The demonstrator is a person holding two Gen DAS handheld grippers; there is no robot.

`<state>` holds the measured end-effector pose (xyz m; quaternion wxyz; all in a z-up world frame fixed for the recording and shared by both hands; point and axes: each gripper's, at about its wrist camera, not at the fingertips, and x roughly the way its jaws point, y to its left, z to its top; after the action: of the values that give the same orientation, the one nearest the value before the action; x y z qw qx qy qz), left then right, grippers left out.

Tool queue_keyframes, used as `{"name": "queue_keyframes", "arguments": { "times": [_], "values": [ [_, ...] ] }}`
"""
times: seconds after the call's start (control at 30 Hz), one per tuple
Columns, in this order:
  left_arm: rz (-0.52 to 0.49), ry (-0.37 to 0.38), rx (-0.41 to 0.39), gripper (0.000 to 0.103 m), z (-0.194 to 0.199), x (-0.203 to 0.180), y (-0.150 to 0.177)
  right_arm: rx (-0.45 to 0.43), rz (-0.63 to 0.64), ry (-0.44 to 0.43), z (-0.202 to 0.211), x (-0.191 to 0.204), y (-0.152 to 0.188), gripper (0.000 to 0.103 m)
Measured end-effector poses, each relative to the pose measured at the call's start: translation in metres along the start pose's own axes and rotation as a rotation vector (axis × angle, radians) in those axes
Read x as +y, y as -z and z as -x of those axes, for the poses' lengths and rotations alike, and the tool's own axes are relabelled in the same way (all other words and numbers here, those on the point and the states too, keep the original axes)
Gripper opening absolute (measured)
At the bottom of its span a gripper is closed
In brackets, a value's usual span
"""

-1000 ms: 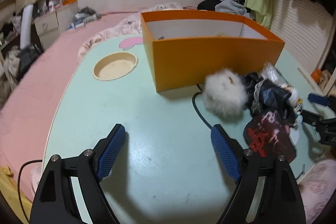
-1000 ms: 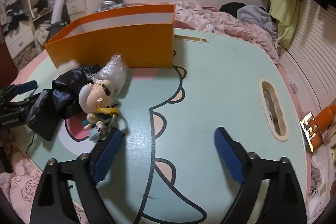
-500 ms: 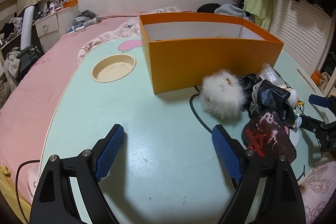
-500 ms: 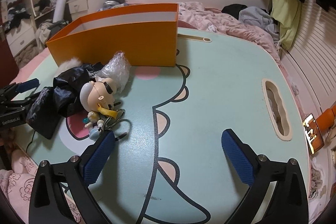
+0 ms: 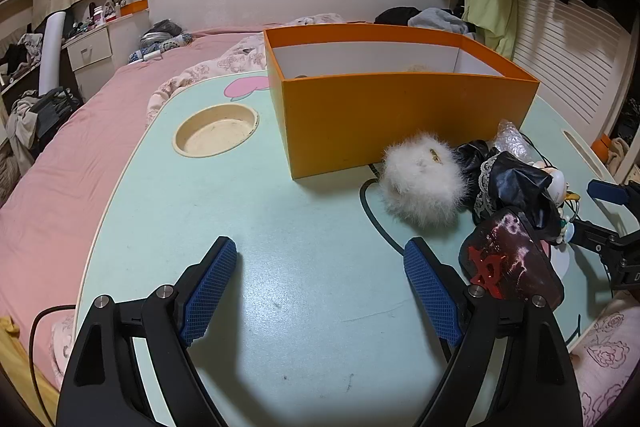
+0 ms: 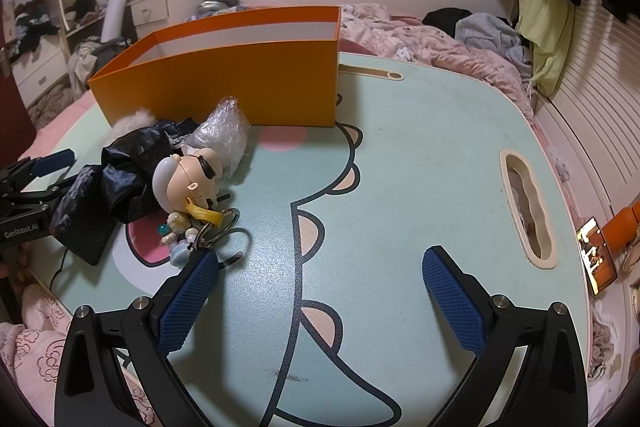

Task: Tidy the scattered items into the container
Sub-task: 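Reach the right gripper to the figurine keychain and close on it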

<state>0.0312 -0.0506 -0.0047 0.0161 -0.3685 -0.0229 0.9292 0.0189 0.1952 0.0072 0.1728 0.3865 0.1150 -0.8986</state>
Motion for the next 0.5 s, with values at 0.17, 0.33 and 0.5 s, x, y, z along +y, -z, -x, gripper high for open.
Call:
{"name": "queue_keyframes", "arguments": {
  "times": [0.17, 0.33, 0.5],
  "values": [
    [0.0, 0.0, 0.0, 0.086, 0.0, 0.0001, 0.0003, 0.0, 0.0, 0.0, 0.0, 0.0001, -0.0001, 0.102],
    [0.0, 0.0, 0.0, 0.086, 0.0002, -0.0001, 0.0007, 0.0, 0.0, 0.0, -0.0001, -0.0008, -0.0008, 0.102],
    [0.0, 0.0, -0.001, 0.086, 0.0001, -0.0002, 0.001, 0.0, 0.0, 0.0, 0.0, -0.0011, -0.0008, 0.102]
  ]
}}
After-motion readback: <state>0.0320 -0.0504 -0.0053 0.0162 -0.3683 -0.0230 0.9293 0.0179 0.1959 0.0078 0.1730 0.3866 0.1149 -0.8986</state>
